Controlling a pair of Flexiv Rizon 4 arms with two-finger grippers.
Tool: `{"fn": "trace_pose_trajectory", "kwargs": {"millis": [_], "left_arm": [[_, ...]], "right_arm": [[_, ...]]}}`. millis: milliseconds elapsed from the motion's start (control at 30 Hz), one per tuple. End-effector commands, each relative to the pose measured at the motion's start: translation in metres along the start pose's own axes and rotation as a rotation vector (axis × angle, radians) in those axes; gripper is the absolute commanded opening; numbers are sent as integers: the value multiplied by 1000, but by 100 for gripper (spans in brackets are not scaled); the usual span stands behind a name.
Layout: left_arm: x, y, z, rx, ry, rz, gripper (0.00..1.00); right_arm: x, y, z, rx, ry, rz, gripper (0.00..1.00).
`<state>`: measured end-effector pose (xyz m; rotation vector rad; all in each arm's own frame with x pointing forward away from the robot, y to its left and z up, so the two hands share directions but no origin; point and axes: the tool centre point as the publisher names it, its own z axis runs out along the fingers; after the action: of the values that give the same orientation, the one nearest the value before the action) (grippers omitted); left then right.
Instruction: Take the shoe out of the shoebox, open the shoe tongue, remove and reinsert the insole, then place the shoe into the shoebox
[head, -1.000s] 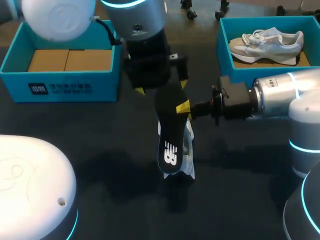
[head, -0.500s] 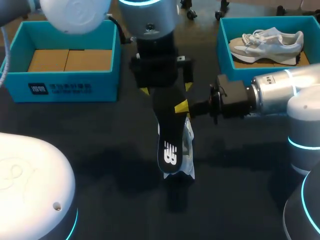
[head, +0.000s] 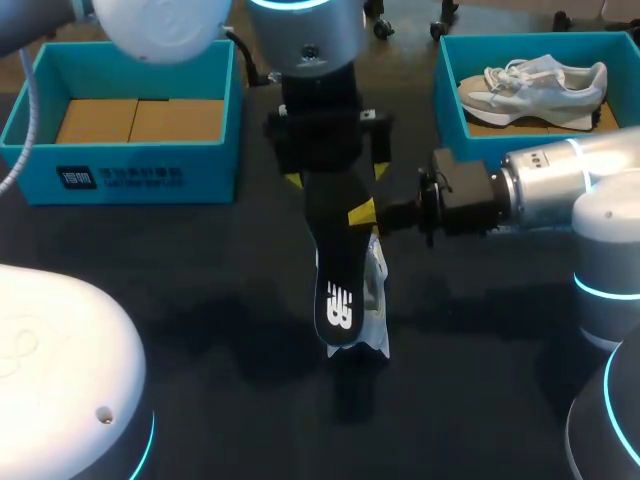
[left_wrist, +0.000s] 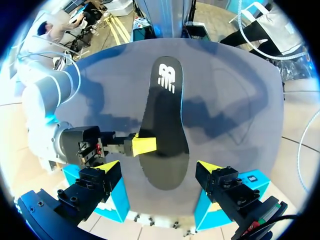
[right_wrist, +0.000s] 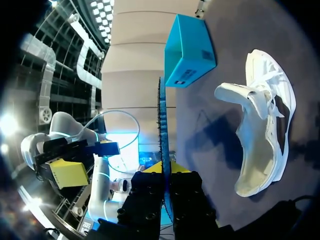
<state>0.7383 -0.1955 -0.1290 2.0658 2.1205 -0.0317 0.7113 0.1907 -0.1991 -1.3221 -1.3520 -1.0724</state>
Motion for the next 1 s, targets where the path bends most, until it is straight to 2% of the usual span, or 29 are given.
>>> {"fn": "trace_pose_trajectory", "kwargs": {"millis": [33, 67, 100, 133, 200, 233, 267, 333, 367, 467, 600, 900, 1000], "left_arm": [[5, 3, -2, -4, -55, -11, 100], [5, 3, -2, -3, -71, -11, 100], [7, 5, -5, 0, -132, -32, 100], [8, 5, -6, 0, -133, -25, 100], [10, 7, -10, 20, -234, -52, 100], [11, 7, -11, 20, -230, -50, 100], [12, 7, -16, 15, -319, -57, 100], [14, 6, -20, 11, -333, -44, 100], [15, 5, -25, 13, -397, -45, 100], [22, 3, -31, 2, -476, -36, 100], [27, 0, -36, -7, -513, -11, 100], [51, -14, -39, 17, -747, -18, 100], [56, -15, -36, -4, -763, -30, 100]], "right_arm": [[1, 1, 1, -2, -5, 0, 0], [1, 1, 0, -7, -2, -4, 0], [3, 1, -1, -9, 0, -7, 0], [4, 2, -2, -12, -1, -8, 0], [5, 2, -5, -14, -6, -9, 0], [6, 2, -5, -15, -8, -8, 0], [7, 3, -7, -14, -12, -7, 0], [9, 2, -9, -14, -19, -4, 0], [10, 2, -11, -14, -21, -3, 0], [12, 2, -14, -14, -28, 2, 0], [13, 3, -15, -14, -32, 3, 0], [16, 3, -21, -14, -36, 11, 0], [18, 3, -24, -12, -43, 12, 0]]}}
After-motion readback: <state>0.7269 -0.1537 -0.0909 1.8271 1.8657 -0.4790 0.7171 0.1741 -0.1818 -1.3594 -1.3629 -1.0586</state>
